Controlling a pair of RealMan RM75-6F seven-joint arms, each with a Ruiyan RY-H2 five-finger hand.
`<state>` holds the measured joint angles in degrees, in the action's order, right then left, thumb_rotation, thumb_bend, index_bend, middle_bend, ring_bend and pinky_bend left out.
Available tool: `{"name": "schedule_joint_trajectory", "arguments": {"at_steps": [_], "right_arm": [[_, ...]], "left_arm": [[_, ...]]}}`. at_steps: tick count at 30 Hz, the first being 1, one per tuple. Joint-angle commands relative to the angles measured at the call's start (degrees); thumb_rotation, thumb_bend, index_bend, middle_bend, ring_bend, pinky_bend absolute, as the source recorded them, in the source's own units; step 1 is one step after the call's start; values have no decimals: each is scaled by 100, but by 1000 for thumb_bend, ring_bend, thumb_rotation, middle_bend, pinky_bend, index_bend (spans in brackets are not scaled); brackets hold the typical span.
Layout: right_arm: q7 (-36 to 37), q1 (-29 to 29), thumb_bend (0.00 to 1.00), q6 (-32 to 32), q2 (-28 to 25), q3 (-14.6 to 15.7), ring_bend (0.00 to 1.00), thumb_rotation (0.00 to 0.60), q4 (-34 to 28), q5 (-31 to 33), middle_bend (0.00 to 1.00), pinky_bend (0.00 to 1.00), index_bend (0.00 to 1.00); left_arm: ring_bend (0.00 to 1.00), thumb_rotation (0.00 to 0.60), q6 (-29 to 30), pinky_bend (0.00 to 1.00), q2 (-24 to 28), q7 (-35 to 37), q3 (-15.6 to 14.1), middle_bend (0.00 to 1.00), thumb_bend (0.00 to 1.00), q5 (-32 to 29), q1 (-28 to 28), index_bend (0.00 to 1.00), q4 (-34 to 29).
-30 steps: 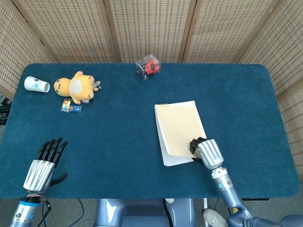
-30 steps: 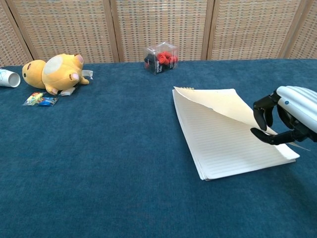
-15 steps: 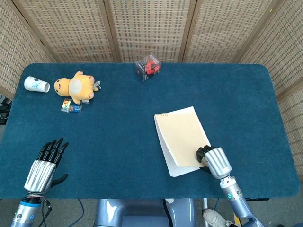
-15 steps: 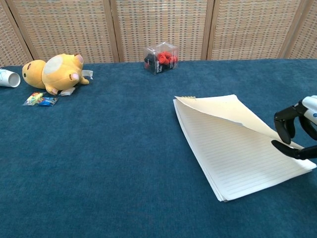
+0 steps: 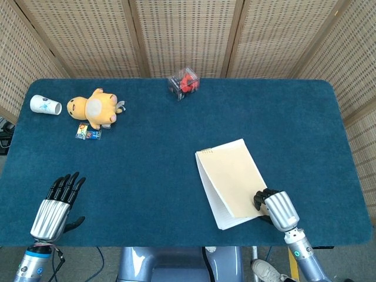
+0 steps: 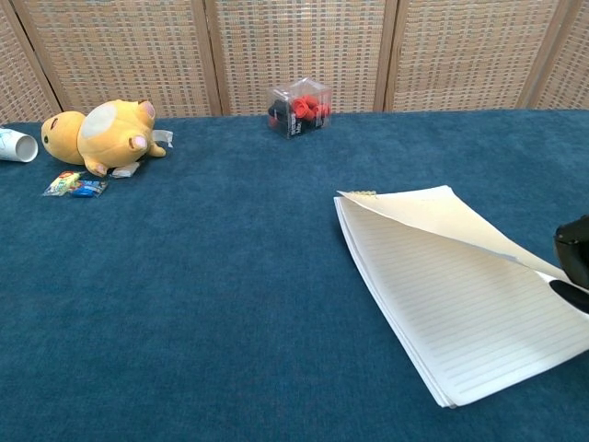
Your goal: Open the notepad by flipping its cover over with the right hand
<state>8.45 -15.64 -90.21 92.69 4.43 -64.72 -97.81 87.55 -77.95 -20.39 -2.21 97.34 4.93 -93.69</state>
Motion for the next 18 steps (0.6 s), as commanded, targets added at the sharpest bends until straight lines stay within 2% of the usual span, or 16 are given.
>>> {"name": "schedule_joint_trajectory", "arguments": {"at_steps": [1,18], "right_arm": [[27,49,631,-35,-43,27,633,600,14,-27,742,811,749],[401,465,631,-366,-275,199,634,600,367,-147,743,815,749]], "left_arm": [[0,600,0,74,8,13,-1,0,4,3,1,0,-9],[0,600,-4,74,-27,-69,-26,0,4,64,-1,0,-6]]}}
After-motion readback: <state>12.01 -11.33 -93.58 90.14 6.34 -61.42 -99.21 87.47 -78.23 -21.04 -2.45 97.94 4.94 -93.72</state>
